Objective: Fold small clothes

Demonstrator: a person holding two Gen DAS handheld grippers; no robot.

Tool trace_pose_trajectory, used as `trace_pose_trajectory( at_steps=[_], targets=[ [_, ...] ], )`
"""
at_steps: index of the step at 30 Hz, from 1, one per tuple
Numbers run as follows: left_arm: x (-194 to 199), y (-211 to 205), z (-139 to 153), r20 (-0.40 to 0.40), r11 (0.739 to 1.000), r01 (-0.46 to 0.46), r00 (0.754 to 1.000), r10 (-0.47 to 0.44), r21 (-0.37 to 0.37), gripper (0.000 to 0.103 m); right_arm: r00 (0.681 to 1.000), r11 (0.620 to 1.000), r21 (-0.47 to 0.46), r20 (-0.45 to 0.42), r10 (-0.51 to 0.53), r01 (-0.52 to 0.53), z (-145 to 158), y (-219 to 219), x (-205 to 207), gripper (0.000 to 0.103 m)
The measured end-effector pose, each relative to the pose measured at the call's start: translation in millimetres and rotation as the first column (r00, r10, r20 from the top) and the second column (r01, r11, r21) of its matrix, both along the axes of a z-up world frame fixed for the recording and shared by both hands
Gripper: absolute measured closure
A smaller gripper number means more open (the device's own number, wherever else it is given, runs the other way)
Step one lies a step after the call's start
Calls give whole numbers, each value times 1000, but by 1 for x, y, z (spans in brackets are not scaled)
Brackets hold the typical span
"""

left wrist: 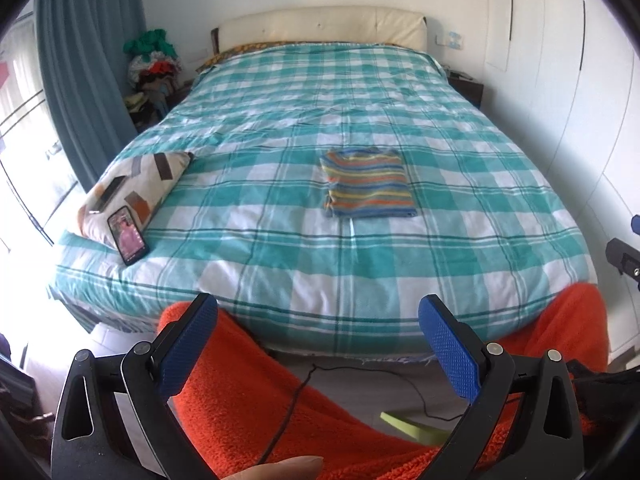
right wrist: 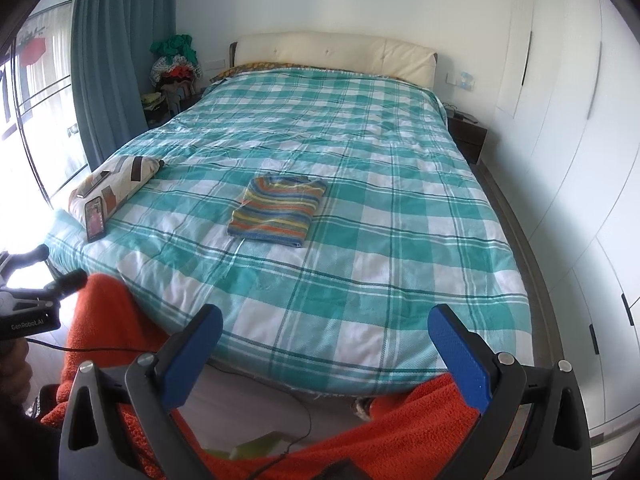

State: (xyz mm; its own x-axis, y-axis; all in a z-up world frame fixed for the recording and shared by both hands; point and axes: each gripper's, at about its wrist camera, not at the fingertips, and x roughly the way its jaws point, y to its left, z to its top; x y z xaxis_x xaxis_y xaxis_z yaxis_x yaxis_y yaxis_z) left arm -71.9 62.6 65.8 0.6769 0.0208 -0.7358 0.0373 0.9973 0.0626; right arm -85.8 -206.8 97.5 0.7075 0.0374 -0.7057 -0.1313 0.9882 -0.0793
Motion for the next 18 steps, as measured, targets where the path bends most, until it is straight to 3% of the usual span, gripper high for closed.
trace_pose_trajectory(
  at_steps=[9, 15, 18],
  targets=[
    [-9, -9, 9, 33, 996, -4, 999, 1, 91, 2, 1000, 1000, -27, 17, 6, -5, 8, 2, -8, 2],
    [-6, 1, 22, 37, 999, -26, 999, 24, 41, 2, 998, 1000, -20, 67, 20, -18, 26, 1, -9, 1],
    [-8, -1, 22, 46, 997, -37, 998, 34, 66, 2, 998, 1000, -15, 52, 19, -19, 24, 2, -8, 1]
  ],
)
